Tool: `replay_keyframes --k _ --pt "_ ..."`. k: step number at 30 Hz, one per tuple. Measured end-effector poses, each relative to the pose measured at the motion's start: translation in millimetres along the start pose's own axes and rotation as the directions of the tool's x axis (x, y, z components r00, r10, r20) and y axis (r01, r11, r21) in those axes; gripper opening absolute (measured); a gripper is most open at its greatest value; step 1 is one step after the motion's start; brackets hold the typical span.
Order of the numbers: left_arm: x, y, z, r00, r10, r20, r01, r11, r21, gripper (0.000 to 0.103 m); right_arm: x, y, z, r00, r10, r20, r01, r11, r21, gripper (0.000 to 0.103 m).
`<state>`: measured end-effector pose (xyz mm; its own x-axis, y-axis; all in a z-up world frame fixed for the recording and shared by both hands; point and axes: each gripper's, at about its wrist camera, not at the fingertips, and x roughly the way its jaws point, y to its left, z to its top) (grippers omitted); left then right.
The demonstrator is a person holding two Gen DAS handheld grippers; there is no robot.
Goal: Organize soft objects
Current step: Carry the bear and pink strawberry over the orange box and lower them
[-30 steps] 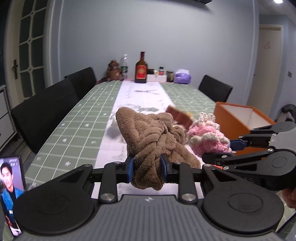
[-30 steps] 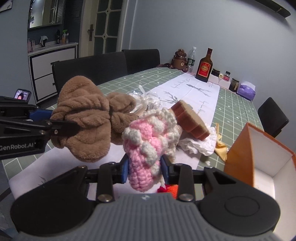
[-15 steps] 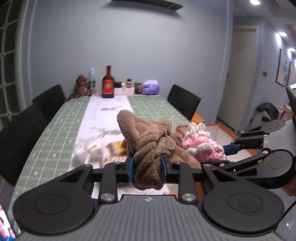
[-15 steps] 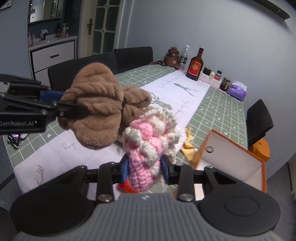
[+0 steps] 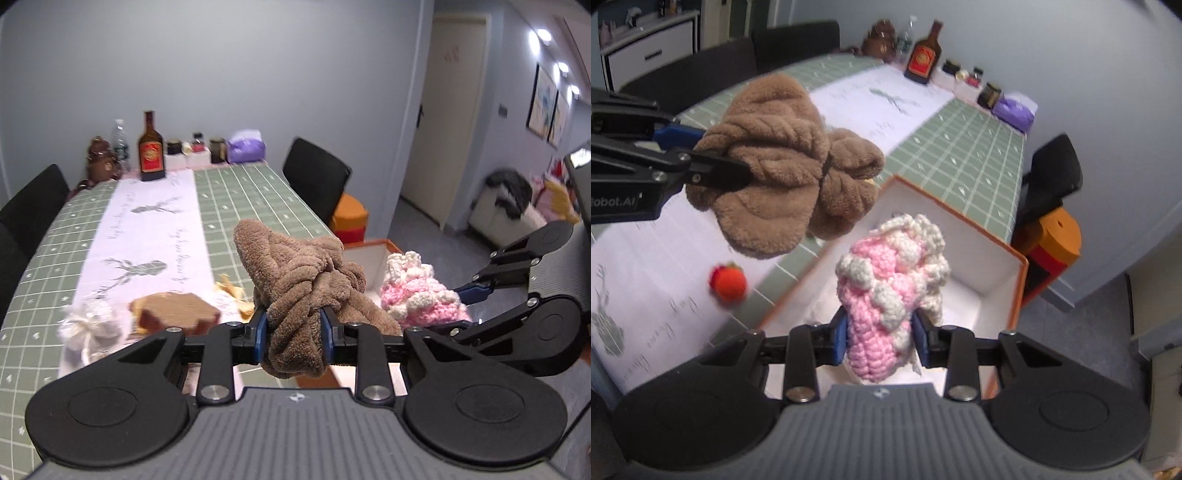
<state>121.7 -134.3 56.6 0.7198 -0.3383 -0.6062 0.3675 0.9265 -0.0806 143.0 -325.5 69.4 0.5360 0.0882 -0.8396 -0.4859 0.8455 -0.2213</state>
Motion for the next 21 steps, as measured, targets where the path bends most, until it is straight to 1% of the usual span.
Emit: replay_keyframes --k 2,4,10,15,21 --pt "16.2 -14.2 4.5 1.000 -0.009 -0.023 0.010 1.000 0.029 0.033 8.8 -10.1 -5.9 0.999 -0.009 -0.038 0.009 1.000 0.000 0.035" --pt "33.1 -27.5 8.0 0.999 -0.003 -0.042 0.006 0.998 0.061 0.033 20.0 -18.3 -10.2 0.998 -0.009 -0.068 0.009 1.000 0.003 0.035" --pt "82.2 -55.5 7.6 0.993 0.033 -0.111 -0.017 0.989 0.144 0.033 55.3 -29.7 -16.0 0.991 0.005 -0.137 -0.005 1.000 0.001 0.036" --pt "113.6 -60.9 2.7 0.982 0.035 -0.186 -0.003 0.986 0.167 0.033 86.9 -37.0 -14.2 0.979 0.032 -0.199 -0.033 0.999 -0.005 0.036" --pt "135.8 -66.9 -3.1 0.973 0.041 -0.228 0.007 0.979 0.205 0.033 116.1 -43.2 -16.3 0.966 0.065 -0.249 -0.065 0.998 0.005 0.038"
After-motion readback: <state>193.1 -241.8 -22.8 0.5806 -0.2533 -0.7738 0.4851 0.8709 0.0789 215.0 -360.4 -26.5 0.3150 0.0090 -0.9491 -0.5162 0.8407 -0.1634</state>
